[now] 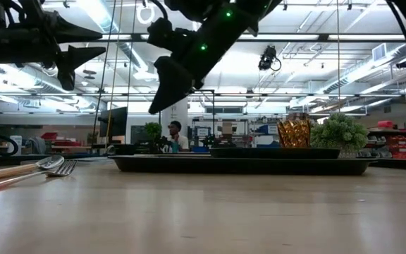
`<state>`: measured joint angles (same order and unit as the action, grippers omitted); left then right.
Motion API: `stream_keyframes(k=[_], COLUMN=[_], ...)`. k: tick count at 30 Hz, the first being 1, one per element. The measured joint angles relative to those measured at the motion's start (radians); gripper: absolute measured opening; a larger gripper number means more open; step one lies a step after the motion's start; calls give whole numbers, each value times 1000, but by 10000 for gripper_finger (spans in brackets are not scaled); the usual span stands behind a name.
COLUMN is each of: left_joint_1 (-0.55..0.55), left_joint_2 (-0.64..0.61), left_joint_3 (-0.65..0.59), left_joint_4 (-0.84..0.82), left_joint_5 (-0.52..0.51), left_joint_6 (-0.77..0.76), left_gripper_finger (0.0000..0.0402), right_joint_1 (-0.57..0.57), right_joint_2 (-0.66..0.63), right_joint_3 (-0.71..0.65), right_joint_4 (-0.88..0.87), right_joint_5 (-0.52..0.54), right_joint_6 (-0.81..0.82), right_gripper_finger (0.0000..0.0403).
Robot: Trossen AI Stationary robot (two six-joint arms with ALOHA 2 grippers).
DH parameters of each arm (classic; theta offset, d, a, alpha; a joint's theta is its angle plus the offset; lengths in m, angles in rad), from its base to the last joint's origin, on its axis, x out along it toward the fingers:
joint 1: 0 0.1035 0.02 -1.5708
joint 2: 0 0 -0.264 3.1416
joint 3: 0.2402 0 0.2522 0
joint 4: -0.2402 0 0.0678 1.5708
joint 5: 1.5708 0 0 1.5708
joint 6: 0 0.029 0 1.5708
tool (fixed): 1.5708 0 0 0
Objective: Pick and place plate/cup/fork/spoon on tray
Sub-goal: Put the fork on the tray to the left of the plate
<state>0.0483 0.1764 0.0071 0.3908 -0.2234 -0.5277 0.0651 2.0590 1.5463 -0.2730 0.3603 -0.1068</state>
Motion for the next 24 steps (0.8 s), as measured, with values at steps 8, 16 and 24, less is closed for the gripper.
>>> stream_keyframes(k=[8,16,24], left_joint_1=[0,-2,-2], left_joint_2=[0,0,20], left_joint_3=[0,0,0], left_joint_4=[-9,-101,-180], left_joint_5=[0,1,10], left_joint_6=[24,67,11], left_gripper_finger=[142,142,141], right_joint_1=[10,44,54], right_joint_2=[0,0,-112], right_joint_3=[0,-2,-261], right_joint_4=[-127,-310,-99], right_joint_5=[17,150,241], right_joint_6=[90,161,105], right_gripper_finger=[164,164,164])
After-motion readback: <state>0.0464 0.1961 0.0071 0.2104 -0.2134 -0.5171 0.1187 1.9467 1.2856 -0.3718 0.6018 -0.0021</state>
